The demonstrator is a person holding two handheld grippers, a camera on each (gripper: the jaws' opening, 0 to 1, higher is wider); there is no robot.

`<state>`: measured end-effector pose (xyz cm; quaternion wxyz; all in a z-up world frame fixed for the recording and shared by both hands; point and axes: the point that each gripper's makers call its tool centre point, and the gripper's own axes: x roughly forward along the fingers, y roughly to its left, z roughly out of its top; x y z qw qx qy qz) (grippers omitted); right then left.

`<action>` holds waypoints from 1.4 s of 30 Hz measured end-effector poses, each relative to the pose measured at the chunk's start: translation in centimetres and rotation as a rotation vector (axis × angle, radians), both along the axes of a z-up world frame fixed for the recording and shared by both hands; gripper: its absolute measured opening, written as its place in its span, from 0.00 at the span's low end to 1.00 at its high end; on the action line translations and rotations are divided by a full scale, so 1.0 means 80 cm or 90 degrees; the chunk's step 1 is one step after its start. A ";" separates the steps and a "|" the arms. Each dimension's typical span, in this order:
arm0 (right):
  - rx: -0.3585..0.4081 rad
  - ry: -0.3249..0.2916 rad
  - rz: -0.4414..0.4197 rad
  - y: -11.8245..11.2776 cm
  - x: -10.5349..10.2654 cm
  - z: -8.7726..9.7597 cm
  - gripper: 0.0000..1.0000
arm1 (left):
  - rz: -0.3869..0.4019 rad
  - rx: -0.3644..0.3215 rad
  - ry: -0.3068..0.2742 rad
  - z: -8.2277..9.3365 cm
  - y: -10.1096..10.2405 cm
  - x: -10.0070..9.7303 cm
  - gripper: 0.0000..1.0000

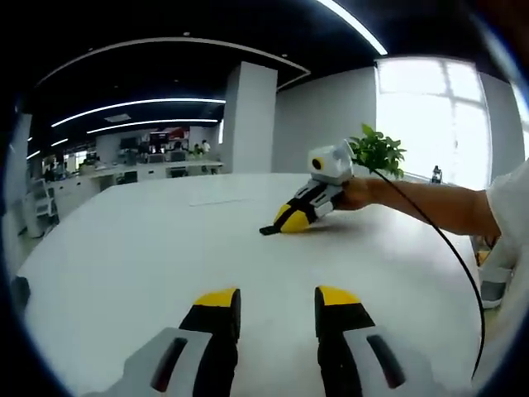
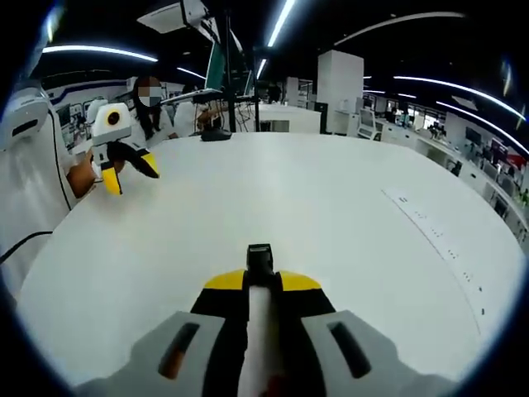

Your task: Snap the two parts of the plastic buckle together until the buckle closes and remains connected.

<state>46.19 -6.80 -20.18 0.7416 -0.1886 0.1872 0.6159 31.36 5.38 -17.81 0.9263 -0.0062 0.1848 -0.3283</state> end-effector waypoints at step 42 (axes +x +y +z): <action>0.046 0.016 -0.146 -0.017 -0.004 0.025 0.29 | 0.013 -0.010 -0.009 0.005 0.004 0.000 0.38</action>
